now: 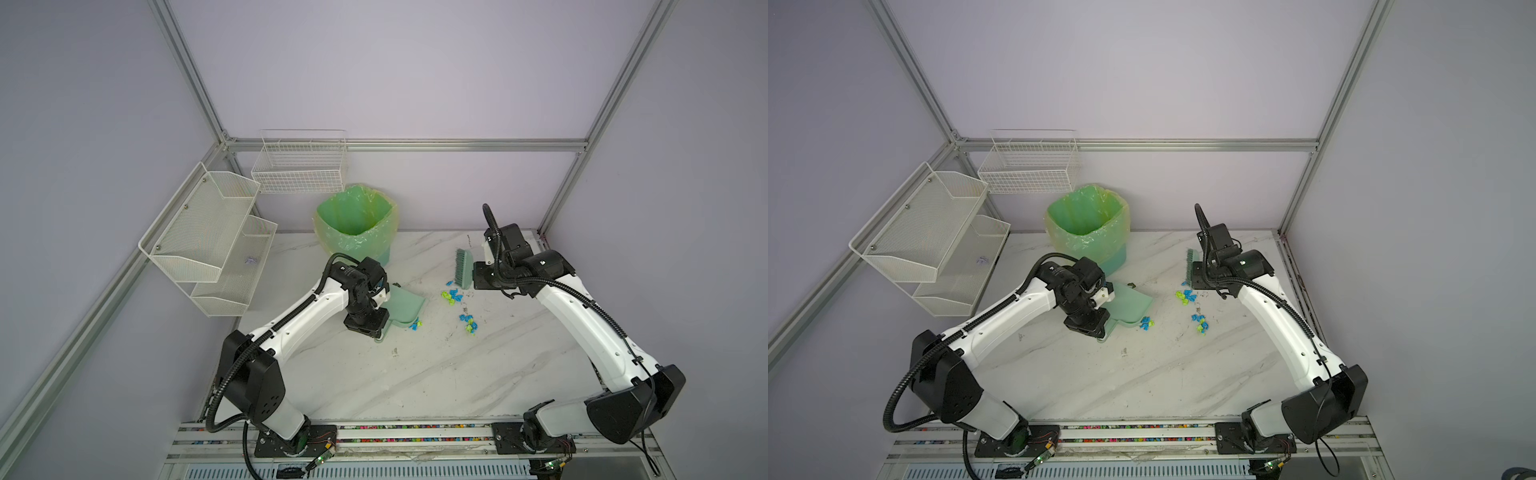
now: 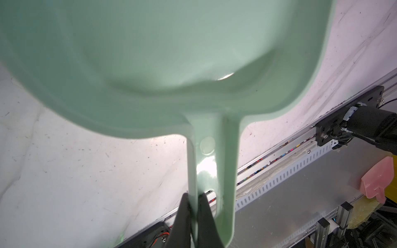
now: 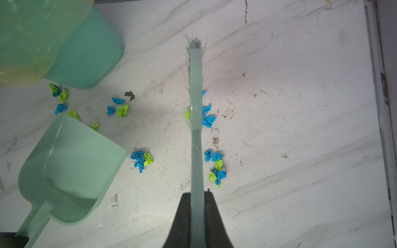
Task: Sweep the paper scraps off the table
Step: 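Lift the dustpan with the left gripper while the right lowers the brush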
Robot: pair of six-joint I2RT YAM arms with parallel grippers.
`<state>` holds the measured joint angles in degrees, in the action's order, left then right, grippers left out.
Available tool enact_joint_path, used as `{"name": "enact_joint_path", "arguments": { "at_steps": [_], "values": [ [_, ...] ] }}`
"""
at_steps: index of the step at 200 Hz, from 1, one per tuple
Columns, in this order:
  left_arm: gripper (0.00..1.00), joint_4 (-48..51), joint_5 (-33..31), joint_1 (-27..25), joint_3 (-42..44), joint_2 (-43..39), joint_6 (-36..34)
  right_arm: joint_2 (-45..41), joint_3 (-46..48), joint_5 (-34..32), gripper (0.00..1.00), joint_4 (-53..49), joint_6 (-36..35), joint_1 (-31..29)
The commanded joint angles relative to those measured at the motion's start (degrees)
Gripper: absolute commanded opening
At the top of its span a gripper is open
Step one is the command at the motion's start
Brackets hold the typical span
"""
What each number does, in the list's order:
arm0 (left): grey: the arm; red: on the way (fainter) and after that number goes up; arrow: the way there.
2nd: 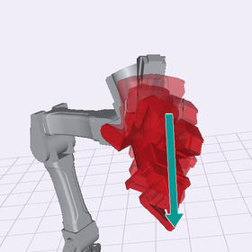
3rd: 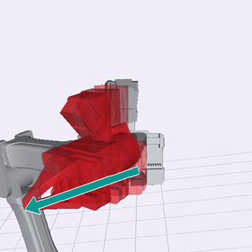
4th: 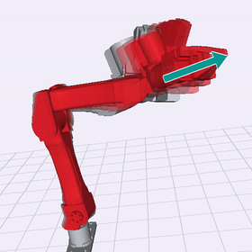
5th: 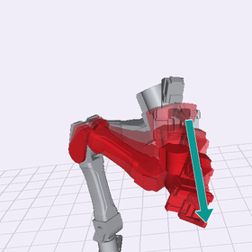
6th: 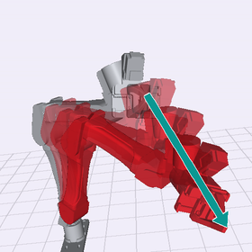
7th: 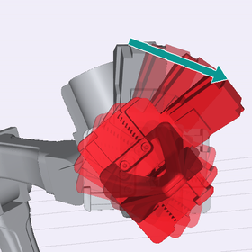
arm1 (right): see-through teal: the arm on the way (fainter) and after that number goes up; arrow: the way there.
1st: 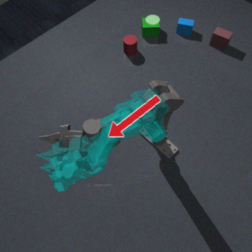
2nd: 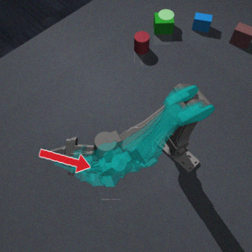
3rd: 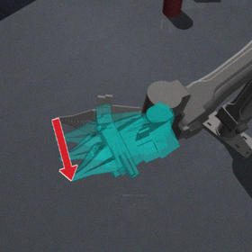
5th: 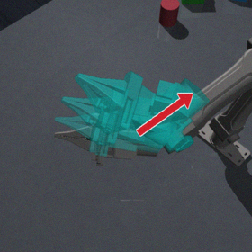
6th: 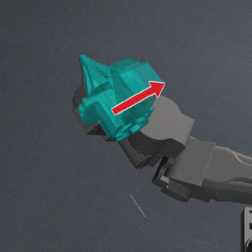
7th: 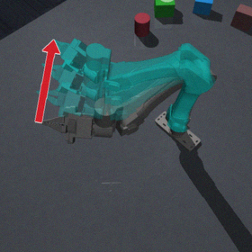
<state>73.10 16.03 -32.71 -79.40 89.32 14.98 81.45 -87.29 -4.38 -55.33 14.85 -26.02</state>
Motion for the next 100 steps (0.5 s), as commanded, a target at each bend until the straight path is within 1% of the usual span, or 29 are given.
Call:
{"name": "enact_joint_path", "arguments": {
  "at_steps": [1, 47, 73, 100],
  "values": [
    [0.00, 1.37, -0.06, -0.91, 4.89, -2.64, 3.38, 0.60, -0.54, -2.38, 0.00, -0.81, -0.88, -1.80],
    [0.00, -4.11, 0.51, -5.06, 13.54, -4.64, 9.45, 0.46, 1.57, 0.91, 0.00, 2.35, -1.59, -4.42],
    [0.00, -6.76, 0.30, -6.70, 15.88, -4.38, 11.50, 1.07, 1.56, 1.31, 0.00, 3.08, -1.76, -5.50],
    [0.00, -7.49, -0.73, -7.40, 16.50, -3.29, 11.67, 2.29, 1.64, 1.87, 0.00, 3.89, -1.61, -6.80]
  ]
}}
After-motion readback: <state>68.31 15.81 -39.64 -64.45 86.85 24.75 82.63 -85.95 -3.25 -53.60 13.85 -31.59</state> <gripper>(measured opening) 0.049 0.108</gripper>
